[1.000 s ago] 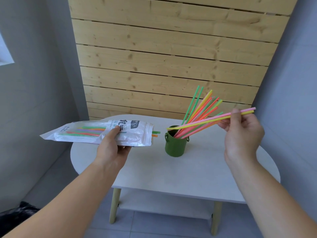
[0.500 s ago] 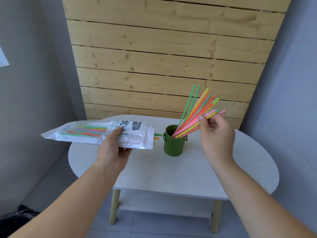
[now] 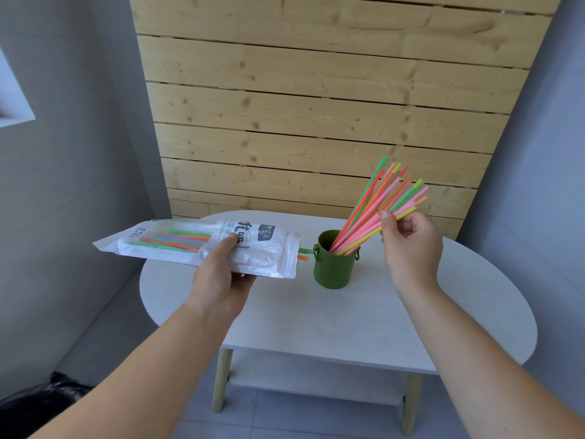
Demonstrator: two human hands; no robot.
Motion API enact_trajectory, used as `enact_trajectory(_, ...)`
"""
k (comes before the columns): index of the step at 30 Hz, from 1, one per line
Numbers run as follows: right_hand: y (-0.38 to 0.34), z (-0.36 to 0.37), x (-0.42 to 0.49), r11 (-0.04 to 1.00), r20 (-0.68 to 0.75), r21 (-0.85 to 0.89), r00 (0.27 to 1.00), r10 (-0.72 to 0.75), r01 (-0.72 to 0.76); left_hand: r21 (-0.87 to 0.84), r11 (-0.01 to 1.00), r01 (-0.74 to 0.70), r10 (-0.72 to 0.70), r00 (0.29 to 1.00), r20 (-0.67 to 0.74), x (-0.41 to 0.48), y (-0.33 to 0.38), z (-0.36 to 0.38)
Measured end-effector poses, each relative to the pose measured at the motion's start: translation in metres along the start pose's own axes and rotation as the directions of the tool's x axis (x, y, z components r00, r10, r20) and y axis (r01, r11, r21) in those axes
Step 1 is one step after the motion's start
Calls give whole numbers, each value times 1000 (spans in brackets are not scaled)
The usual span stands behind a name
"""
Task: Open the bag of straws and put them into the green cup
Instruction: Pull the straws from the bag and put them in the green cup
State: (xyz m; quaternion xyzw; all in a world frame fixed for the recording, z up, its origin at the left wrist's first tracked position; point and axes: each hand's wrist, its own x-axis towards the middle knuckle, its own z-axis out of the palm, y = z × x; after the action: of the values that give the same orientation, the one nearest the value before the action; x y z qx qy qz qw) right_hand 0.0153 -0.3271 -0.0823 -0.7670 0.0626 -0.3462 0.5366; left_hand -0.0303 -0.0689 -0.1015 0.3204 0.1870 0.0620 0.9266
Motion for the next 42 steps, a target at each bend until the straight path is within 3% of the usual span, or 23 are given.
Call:
enact_trajectory(8, 6, -5, -3, 996, 144, 42, 987, 75, -81, 3, 1000, 4, -4, 1000, 19, -2, -3, 3)
enact_trajectory(12, 2, -5, -17, 983, 181, -62, 967, 181, -173, 3, 1000, 0, 0, 1000, 31, -3, -3, 4)
enact_trajectory(15, 0, -1, -35, 946, 344, -162, 883, 320, -280, 10, 1000, -10, 9, 999, 45, -3, -2, 3)
enact_trajectory(18, -9, 7, -51, 892, 529, -43, 747, 403, -451, 14, 1000, -14, 13, 998, 65, -5, -2, 4)
enact_trajectory(20, -17, 11, -56, 865, 590, 44, 712, 380, -499, 19, 1000, -17, 15, 996, 86, -7, -3, 6)
enact_trajectory(30, -44, 27, -75, 887, 589, 177, 768, 251, -426, 26, 999, -37, 34, 992, 118, -14, -9, 13)
enact_trajectory(42, -38, 12, -50, 810, 572, 212, 741, 351, -547, 14, 1000, -23, 22, 997, 78, -12, -2, 11)
